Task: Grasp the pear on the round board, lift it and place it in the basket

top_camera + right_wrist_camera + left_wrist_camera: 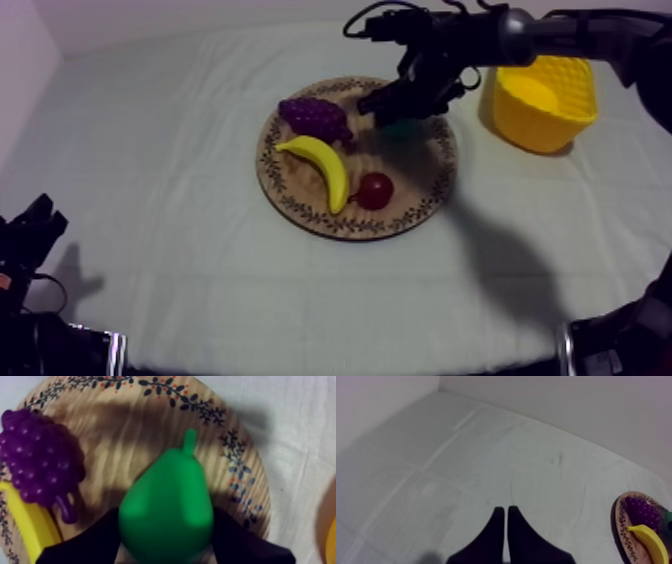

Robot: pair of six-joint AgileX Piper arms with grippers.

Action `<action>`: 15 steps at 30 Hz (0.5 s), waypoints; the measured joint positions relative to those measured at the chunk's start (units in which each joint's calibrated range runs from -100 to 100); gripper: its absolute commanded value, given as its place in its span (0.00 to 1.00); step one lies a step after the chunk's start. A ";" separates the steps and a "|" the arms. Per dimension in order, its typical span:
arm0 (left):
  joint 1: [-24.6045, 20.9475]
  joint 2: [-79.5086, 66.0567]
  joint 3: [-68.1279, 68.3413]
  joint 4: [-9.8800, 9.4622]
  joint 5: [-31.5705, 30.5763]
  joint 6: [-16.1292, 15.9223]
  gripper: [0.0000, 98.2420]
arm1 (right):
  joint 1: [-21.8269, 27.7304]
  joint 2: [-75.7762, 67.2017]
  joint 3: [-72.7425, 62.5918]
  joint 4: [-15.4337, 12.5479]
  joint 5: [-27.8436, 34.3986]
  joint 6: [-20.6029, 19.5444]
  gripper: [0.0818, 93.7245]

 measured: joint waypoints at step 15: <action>0.00 0.00 0.00 0.00 0.00 0.00 0.00 | 2.60 -33.91 23.07 -0.78 1.88 4.75 0.53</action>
